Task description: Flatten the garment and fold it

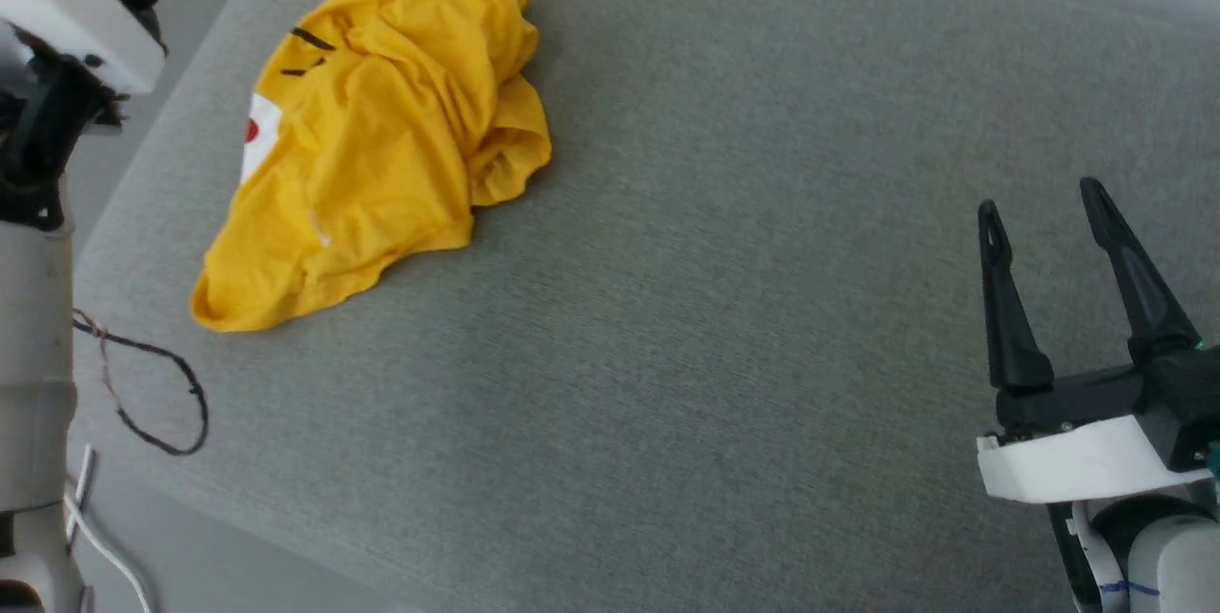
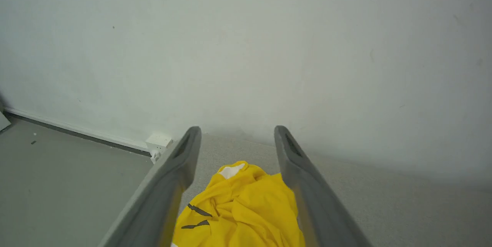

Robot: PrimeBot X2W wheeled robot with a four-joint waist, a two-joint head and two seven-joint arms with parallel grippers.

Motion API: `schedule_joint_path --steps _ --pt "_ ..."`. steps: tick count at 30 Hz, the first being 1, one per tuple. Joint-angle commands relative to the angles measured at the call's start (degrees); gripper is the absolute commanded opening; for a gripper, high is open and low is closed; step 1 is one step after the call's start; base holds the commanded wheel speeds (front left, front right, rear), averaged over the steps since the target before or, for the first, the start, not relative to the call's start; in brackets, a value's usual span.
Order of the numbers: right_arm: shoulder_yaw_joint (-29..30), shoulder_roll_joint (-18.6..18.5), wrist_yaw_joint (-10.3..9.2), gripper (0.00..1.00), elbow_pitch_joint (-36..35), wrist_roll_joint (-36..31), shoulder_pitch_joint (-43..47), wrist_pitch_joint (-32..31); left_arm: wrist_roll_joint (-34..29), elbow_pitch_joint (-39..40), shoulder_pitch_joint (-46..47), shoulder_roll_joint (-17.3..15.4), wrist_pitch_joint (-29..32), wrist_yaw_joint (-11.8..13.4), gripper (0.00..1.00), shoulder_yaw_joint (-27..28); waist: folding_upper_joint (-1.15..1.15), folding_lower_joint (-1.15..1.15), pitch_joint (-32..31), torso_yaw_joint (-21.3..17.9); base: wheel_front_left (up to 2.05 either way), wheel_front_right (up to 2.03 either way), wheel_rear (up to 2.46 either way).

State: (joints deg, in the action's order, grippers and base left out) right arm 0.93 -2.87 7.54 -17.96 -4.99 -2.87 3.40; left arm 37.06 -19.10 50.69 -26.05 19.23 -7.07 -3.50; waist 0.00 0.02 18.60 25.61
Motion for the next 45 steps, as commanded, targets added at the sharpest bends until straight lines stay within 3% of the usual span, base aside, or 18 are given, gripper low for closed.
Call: schedule_joint_path --steps 1,9,20,21,22,23,37,45 --pt "-0.26 0.00 -0.05 1.00 -0.66 -0.59 -1.02 -0.27 1.07 -0.80 0.85 -0.50 0.61 -0.39 1.00 -1.23 0.00 -0.02 6.34 -4.77 0.00 0.00 0.00" --pt "-3.34 0.00 -0.05 1.00 -3.05 -3.35 -3.29 -2.53 11.29 -9.05 2.33 -5.20 7.48 -0.41 1.00 -9.44 0.00 -0.02 13.09 -8.85 0.00 0.00 0.00" --pt "-3.27 0.00 -0.05 1.00 -5.70 -4.52 -3.05 -3.74 15.31 -21.58 2.11 -6.88 11.23 -0.41 1.00 -15.39 0.00 -0.02 16.73 -12.01 0.00 0.00 0.00" --pt "-3.27 0.00 -0.05 1.00 -5.89 -4.55 -3.06 -3.84 15.41 -22.35 2.36 -6.93 11.36 -0.41 0.90 -15.76 0.00 -0.02 16.77 -12.10 0.00 0.00 0.00" --pt "-3.30 0.00 -0.05 1.00 -6.05 -4.58 -3.15 -3.94 15.38 -22.75 2.66 -7.06 10.88 -0.41 0.13 -16.10 0.00 -0.02 16.75 -12.18 0.00 0.00 0.00" --pt "-3.32 0.00 -0.05 1.00 -6.15 -4.56 -3.29 -3.98 15.41 -23.10 2.89 -7.17 10.14 -0.41 0.00 -16.35 0.00 -0.02 16.63 -12.23 0.00 0.00 0.00" --pt "-3.57 0.00 -0.05 1.00 -1.01 0.33 -3.41 0.12 15.87 -22.79 7.63 -10.87 -2.15 -0.41 0.00 -17.45 0.00 -0.02 7.84 -13.44 0.00 0.00 0.00" --pt "-2.15 0.00 -0.05 1.00 4.40 5.57 -1.28 5.01 13.67 -17.33 12.14 -13.68 -4.15 -0.41 0.00 -19.32 0.00 -0.02 -0.41 -15.51 0.00 0.00 0.00"
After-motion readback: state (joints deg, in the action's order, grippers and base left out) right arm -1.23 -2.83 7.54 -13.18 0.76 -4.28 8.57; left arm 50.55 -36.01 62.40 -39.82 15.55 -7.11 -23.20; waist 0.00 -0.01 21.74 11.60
